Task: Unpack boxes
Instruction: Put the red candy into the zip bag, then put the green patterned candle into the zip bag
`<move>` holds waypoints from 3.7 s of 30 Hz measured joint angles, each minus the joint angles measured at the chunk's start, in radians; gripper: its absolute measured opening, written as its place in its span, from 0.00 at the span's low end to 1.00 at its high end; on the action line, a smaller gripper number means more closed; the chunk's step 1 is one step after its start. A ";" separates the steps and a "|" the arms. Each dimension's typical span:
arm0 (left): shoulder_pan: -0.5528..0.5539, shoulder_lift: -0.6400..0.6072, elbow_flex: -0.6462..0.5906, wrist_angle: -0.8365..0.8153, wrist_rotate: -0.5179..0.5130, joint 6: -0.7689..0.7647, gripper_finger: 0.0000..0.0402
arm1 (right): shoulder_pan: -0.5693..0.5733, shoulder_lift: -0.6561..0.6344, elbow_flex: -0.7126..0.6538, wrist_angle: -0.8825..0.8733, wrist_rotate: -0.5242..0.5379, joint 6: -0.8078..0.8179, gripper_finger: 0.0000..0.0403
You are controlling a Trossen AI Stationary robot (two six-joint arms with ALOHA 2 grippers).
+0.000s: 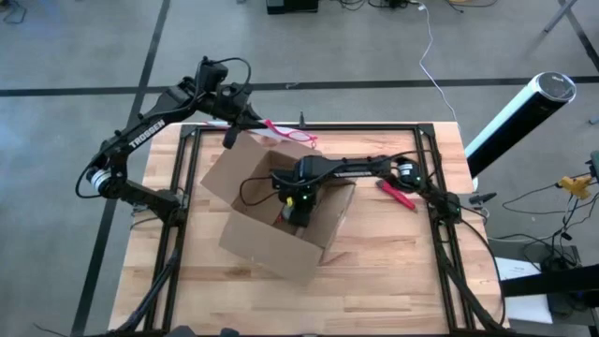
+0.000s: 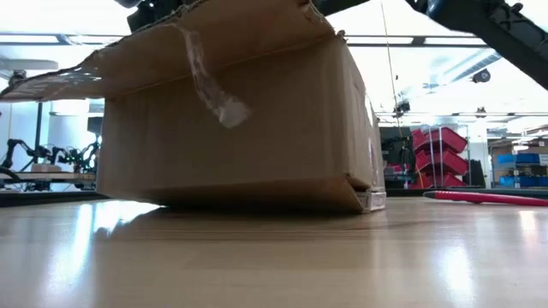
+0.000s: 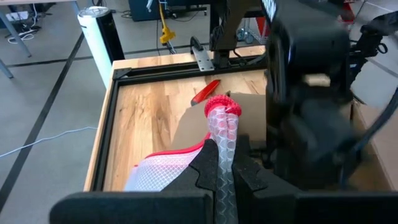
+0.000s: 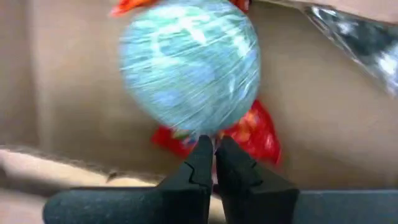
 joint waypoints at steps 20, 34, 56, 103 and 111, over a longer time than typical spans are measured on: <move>-0.053 0.000 0.000 0.000 0.000 -0.020 0.00 | -0.044 -0.120 -0.002 0.055 0.116 0.016 0.00; -0.054 0.000 0.000 0.000 0.000 -0.024 0.00 | -0.005 -0.026 -0.003 0.152 -0.146 -0.055 0.53; -0.055 0.008 0.000 -0.001 0.000 -0.033 0.00 | 0.032 -0.022 -0.051 0.230 0.064 -0.037 0.84; -0.056 0.009 0.000 0.000 -0.001 -0.050 0.00 | 0.035 -0.025 -0.250 0.556 0.089 0.068 0.68; -0.055 0.009 0.000 -0.001 -0.001 -0.050 0.00 | 0.034 -0.069 -0.156 0.454 0.091 0.070 0.68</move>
